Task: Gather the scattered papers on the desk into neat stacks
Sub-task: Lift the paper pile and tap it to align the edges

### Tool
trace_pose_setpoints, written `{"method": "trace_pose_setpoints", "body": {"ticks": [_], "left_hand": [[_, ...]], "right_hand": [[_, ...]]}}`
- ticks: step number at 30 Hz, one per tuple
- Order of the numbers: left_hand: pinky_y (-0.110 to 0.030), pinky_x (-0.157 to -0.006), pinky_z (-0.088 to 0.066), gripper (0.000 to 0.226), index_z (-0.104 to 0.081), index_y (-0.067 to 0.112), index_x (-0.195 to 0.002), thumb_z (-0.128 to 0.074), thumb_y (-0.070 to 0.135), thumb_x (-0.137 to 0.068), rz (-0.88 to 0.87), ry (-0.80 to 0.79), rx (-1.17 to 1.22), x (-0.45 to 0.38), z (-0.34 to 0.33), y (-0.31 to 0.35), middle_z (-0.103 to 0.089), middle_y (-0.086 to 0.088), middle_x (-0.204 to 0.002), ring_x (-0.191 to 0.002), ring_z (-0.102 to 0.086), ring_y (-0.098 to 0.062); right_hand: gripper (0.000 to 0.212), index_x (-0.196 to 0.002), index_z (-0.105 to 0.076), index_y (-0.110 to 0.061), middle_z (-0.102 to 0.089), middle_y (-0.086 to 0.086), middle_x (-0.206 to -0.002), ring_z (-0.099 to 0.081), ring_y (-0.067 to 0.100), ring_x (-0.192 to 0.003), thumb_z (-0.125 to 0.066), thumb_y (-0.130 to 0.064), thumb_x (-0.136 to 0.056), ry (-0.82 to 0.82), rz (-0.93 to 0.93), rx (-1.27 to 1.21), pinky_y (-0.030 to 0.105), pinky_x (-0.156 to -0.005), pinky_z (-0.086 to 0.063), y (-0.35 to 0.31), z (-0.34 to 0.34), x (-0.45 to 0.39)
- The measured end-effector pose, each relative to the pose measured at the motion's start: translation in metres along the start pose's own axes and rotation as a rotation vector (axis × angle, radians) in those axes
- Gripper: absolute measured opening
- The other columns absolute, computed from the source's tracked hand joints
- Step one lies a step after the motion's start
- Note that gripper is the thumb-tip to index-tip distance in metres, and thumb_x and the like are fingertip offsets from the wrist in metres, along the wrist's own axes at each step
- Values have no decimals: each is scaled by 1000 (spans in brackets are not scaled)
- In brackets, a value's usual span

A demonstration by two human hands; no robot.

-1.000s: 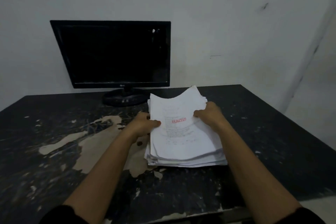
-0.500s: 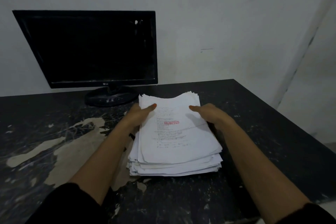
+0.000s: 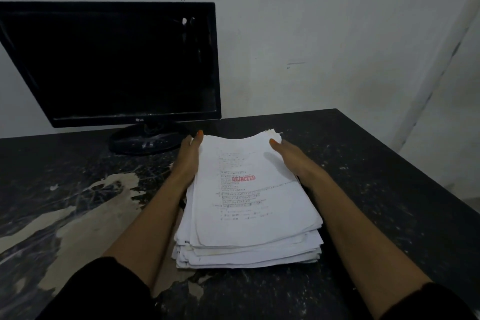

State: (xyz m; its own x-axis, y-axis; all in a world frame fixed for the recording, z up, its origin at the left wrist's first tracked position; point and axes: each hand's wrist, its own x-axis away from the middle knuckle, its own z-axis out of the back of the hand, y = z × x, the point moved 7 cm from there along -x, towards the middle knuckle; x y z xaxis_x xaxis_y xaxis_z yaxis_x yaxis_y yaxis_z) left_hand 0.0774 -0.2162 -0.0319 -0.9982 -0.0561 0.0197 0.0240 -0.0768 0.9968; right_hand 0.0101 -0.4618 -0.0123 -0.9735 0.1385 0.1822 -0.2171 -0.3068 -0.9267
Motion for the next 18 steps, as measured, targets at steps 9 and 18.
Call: {"method": "trace_pose_setpoints", "body": {"ticks": [9,18], "left_hand": [[-53,-111,-36,98,-43,20,-144,-63,80,-69,28,6,246,-2,27,-50,-49,-5,-145,-131,-49,-26],[-36,-93,-46,59,-62,11,-119,-56,61,-88,-25,-100,321,87,12,8,-61,-15,-123,-114,-60,-25]], "right_hand": [[51,-124,-65,-26,-68,-1,-121,-65,21,-112,-51,-61,-91,-93,-2,-351,46,-103,-46,26,7,18],[34,-98,-72,-28,-75,-7,-98,-70,15,-93,-48,-52,-96,-10,-19,-491,37,-89,-53,26,-4,59]]}}
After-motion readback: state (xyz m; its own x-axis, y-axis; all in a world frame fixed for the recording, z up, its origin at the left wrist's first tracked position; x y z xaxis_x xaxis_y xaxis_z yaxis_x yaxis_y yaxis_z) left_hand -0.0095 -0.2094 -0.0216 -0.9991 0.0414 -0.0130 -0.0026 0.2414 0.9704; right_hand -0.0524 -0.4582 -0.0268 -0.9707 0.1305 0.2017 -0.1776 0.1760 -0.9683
